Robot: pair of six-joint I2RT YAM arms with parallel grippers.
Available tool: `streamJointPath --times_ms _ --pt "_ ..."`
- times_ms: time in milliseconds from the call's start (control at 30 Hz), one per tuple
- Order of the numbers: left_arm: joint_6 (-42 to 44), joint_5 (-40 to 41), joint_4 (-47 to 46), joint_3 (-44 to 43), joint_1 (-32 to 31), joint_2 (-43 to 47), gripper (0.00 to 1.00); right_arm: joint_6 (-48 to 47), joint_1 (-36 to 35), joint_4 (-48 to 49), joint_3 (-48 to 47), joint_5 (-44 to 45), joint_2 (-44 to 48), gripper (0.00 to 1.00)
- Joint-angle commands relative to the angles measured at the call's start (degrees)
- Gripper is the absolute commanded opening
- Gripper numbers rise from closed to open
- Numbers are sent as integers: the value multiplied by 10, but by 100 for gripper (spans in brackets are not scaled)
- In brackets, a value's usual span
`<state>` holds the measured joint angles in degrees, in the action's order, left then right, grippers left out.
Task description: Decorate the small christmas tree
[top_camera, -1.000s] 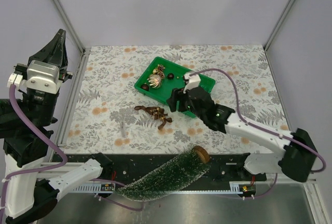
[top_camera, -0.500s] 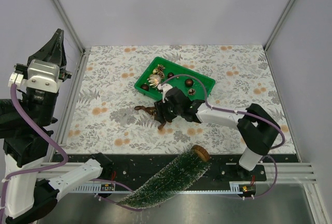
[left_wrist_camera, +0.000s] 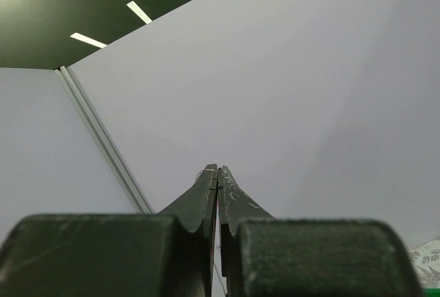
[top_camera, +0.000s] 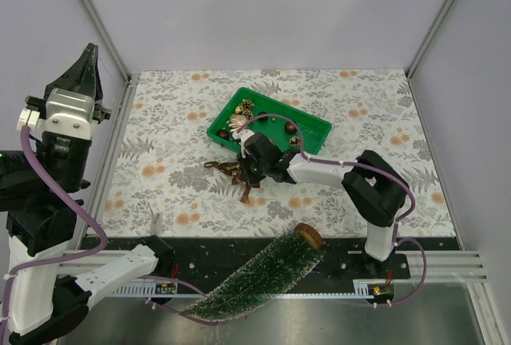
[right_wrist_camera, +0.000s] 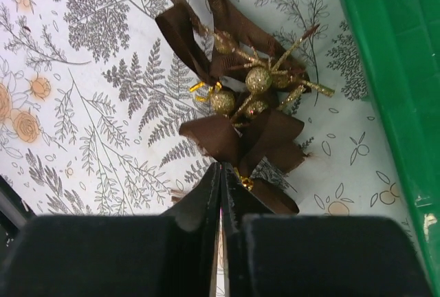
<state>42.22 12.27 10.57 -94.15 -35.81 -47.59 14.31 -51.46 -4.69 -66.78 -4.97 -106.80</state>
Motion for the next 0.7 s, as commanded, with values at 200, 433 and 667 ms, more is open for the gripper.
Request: streamJointPath --times_ms 200,433,667 --pt "3 14 -29 -3 -1 -2 4 -31 8 14 -8 90 141 0" --pt "3 14 -29 -7 -1 -2 4 -42 36 -11 -26 34 171 25" --pt "7 13 -27 -2 0 1 5 -5 36 -19 -37 -50 59 70"
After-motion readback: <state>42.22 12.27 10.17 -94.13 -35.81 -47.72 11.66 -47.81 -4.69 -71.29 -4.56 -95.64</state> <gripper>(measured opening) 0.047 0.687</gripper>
